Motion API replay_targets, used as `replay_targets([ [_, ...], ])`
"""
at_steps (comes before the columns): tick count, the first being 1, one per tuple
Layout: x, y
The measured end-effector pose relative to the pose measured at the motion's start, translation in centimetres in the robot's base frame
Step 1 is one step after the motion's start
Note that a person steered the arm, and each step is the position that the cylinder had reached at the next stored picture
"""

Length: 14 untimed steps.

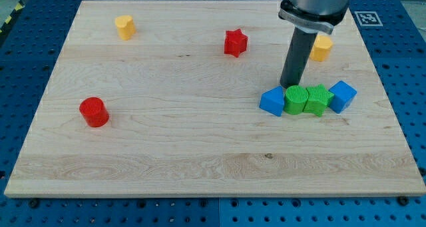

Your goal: Push the yellow hexagon on right side of red star

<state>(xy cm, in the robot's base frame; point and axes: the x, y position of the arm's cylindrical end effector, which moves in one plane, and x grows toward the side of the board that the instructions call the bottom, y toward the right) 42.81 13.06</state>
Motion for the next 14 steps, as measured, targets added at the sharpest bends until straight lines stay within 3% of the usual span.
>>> replay_targets([
  [3,-1.0,0.8],
  [5,-5.6,-0.2],
  [7,-2.4,4.8],
  [8,-2.9,9.0],
  [9,-4.1,9.4],
  [11,-6.4,-1.1],
  [12,-4.0,2.1],
  [14,-5.3,15.1],
])
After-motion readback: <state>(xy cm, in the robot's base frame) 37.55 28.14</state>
